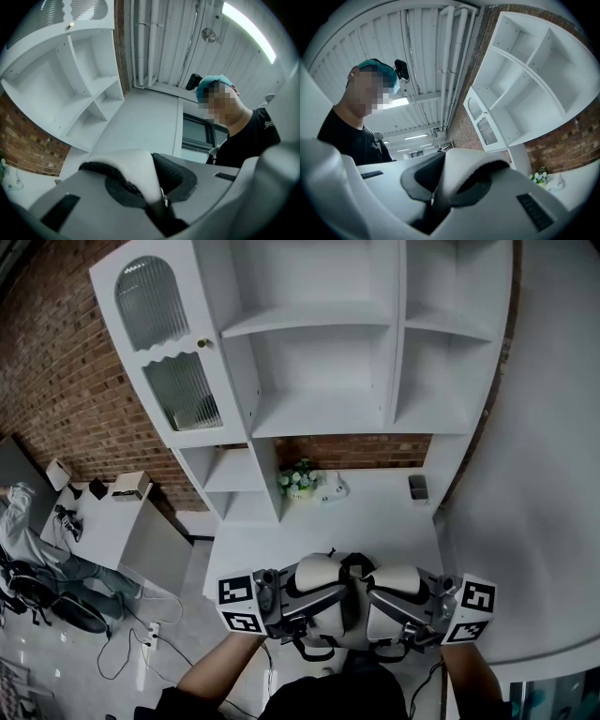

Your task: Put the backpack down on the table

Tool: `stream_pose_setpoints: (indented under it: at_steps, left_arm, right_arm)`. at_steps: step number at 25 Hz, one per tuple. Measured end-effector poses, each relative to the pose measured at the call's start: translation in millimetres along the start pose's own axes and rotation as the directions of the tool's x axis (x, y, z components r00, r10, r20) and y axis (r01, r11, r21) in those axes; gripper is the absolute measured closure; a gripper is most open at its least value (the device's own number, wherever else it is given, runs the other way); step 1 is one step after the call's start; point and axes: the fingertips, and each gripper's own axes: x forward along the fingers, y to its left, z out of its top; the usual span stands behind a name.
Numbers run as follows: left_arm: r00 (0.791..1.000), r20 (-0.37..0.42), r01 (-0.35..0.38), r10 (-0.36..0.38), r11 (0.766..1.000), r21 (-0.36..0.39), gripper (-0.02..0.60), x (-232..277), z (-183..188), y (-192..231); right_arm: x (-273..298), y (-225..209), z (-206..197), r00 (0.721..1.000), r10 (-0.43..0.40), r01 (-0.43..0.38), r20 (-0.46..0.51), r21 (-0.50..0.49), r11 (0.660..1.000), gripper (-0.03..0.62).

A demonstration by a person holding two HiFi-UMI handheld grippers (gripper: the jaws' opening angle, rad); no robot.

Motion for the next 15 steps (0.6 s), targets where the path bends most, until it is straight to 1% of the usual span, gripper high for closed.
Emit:
stream_pose_setpoints:
  at_steps: [5,15]
  left_arm:
    - [1.0,-0.005,0.001,-0.001,1.0,-0.004,0.52,8,7,26]
    - [1.0,0.009,-0.024,0.024,1.0,-0.003,0.52,28,22,83]
  right_arm:
    - [0,-28,10,1.0,0.002,-0.002,0.0,-0.001,1.0,0.546]
    - [-2,-86,31,0.999,0.031,-0.031,-0.019,-0.003,1.0,0.548]
